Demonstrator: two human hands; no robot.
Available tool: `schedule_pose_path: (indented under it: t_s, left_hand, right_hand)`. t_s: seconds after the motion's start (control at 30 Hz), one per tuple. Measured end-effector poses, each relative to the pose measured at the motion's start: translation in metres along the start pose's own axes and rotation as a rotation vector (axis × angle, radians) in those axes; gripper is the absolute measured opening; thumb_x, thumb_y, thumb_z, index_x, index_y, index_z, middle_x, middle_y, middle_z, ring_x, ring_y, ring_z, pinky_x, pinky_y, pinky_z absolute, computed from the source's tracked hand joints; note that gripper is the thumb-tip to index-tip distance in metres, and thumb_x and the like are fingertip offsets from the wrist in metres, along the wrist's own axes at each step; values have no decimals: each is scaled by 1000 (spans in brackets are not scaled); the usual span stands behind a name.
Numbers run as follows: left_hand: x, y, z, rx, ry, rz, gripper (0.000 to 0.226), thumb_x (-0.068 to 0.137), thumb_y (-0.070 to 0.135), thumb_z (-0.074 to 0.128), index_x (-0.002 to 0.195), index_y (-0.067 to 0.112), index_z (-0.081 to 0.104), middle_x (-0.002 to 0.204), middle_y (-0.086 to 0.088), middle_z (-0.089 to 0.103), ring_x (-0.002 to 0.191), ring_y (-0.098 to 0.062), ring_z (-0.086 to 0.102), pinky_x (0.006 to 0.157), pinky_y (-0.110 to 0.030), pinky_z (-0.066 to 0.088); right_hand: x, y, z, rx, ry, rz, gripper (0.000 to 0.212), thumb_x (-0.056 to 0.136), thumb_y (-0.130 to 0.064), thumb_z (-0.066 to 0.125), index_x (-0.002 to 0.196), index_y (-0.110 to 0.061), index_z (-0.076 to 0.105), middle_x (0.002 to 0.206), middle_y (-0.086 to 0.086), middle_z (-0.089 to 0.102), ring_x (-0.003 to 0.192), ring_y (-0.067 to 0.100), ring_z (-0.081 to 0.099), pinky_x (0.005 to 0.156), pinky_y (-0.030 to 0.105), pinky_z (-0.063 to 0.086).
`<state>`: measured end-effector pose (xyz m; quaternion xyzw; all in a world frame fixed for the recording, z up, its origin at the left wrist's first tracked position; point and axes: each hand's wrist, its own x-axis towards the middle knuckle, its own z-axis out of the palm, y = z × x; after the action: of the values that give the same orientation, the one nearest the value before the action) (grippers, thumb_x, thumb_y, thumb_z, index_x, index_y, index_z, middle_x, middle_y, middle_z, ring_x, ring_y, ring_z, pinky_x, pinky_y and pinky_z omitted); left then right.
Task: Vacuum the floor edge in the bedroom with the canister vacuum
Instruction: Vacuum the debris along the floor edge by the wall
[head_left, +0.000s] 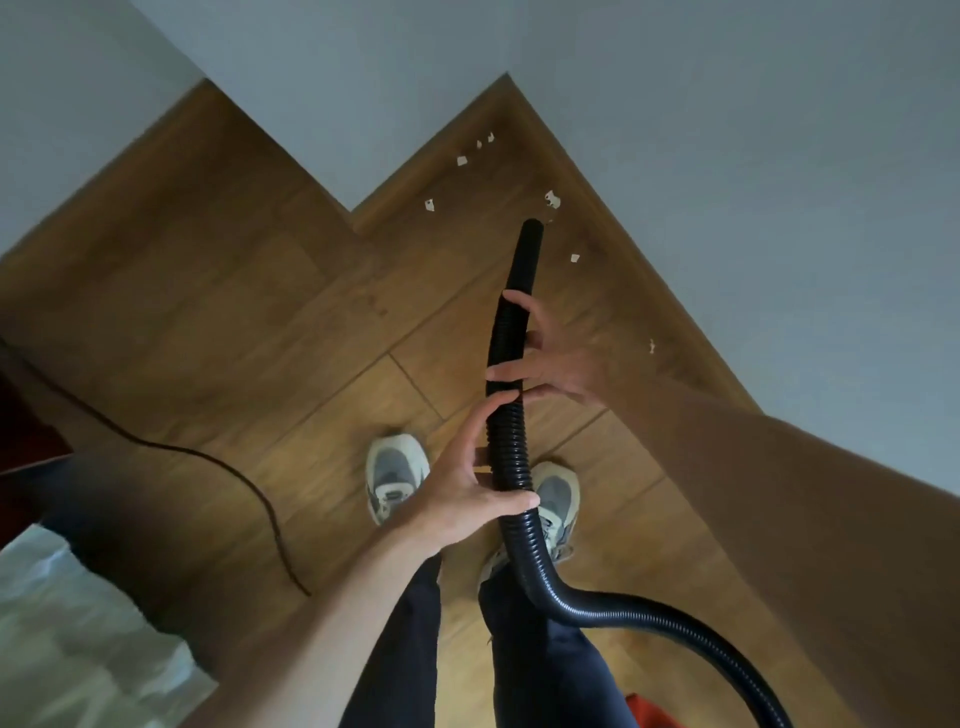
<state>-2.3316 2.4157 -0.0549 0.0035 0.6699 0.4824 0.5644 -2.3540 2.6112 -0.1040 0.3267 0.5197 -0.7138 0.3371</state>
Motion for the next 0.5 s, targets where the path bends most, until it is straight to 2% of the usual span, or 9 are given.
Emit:
schedule_pose_path:
  t_s: [0.13, 0.2, 0.27, 0.33, 0.43, 0.5]
  left_hand:
    - [16, -1, -14, -90, -6, -7, 98, 67, 3, 86, 136, 56, 41, 136, -6, 52, 111, -27, 63, 90, -50, 58]
    - [24, -3, -25, -142, -24, -25, 97, 71, -2, 84, 134, 59, 41, 132, -6, 53, 109, -24, 63, 81, -42, 62]
    - [30, -5, -33, -161, -28, -36, 96, 75, -6, 80, 130, 64, 41, 131, -5, 53, 105, -20, 63, 69, -28, 60]
    - [36, -9, -40, -166, -13, -56, 96, 77, -7, 78, 126, 68, 42, 130, -7, 53, 100, -17, 64, 63, -24, 57]
    - [42, -12, -46, -217, -2, -105, 97, 78, -8, 77, 126, 68, 42, 124, -11, 56, 90, -19, 70, 65, -35, 60]
    - [46, -16, -52, -243, 7, -133, 97, 78, -9, 77, 130, 66, 40, 124, -13, 57, 91, -23, 73, 71, -47, 62]
  right_hand:
    - [27, -9, -3, -95, -106, 52, 108, 76, -2, 83, 148, -56, 22, 135, -3, 45, 112, 16, 61, 83, 41, 61]
    - [42, -13, -4, -96, -146, 58, 109, 77, -2, 82, 148, -57, 20, 134, -5, 44, 113, 17, 61, 82, 41, 61]
    - [55, -15, -2, -92, -164, 52, 108, 78, -2, 82, 149, -56, 20, 136, -3, 45, 114, 21, 62, 80, 41, 61]
    - [67, -15, 2, -94, -153, 47, 106, 78, -2, 81, 149, -54, 22, 135, -3, 46, 112, 21, 64, 79, 39, 61]
    - [78, -14, 7, -88, -122, 39, 102, 79, -3, 81, 148, -52, 25, 131, -5, 47, 112, 17, 61, 79, 38, 61]
    - [87, -12, 10, -95, -116, 37, 99, 79, -5, 82, 148, -51, 28, 132, -5, 46, 113, 16, 60, 78, 38, 62]
